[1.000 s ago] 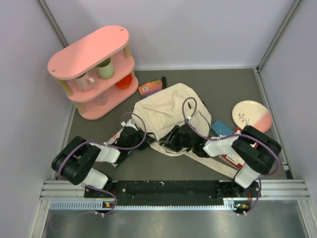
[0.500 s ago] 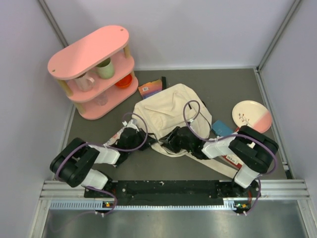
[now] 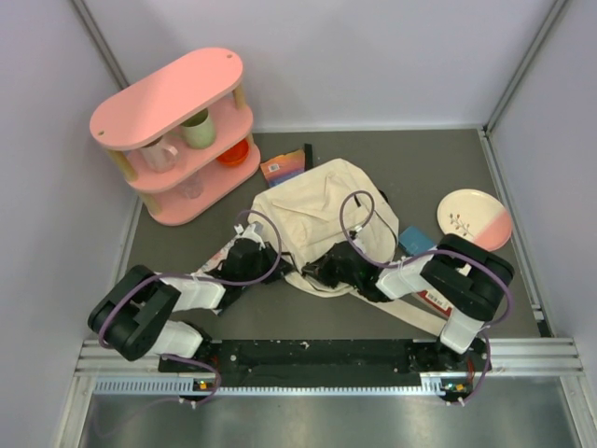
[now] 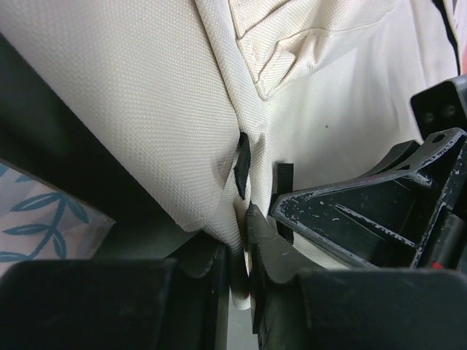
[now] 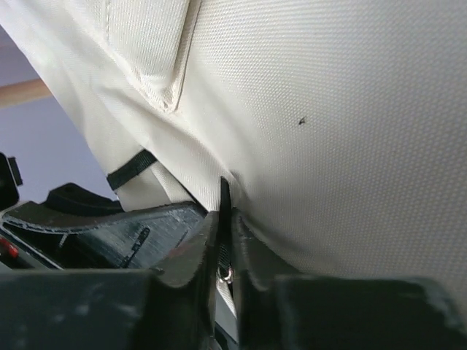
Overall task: Pack the student bag
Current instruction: Unzip the student bag at the center of the board.
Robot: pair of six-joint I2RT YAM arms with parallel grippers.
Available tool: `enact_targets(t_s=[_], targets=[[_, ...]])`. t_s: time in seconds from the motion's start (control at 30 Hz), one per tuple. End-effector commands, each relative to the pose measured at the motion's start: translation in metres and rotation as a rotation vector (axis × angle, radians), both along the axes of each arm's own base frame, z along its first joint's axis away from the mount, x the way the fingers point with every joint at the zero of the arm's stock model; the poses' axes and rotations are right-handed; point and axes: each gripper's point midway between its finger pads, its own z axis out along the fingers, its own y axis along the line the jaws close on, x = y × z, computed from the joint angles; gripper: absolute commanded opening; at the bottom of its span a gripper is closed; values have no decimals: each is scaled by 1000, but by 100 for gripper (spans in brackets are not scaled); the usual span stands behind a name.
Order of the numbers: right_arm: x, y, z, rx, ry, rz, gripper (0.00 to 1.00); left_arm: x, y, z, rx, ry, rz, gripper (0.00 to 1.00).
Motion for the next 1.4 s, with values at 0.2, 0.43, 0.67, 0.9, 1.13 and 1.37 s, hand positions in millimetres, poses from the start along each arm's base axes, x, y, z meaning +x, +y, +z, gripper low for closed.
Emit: enact_targets(t_s=[0.2, 0.43, 0.67, 0.9, 1.13, 1.37], targets=[[1, 3, 22, -40, -207, 104, 0, -5, -16, 3, -25, -7, -88, 14], [-4, -2, 49, -114, -378, 226, 0, 0, -5, 3, 49, -4, -51, 0], [-27, -14, 73, -167, -591, 417, 0, 13, 8, 16, 145, -48, -12, 0], [-56, -16, 90, -91, -770, 573, 0, 24, 9, 29, 194, -75, -9, 0], [-72, -28, 96, -81, -855, 626, 0, 30, 21, 26, 248, -66, 18, 0], [-69, -50, 91, -171, -863, 583, 0, 36, 25, 32, 277, -78, 10, 0]])
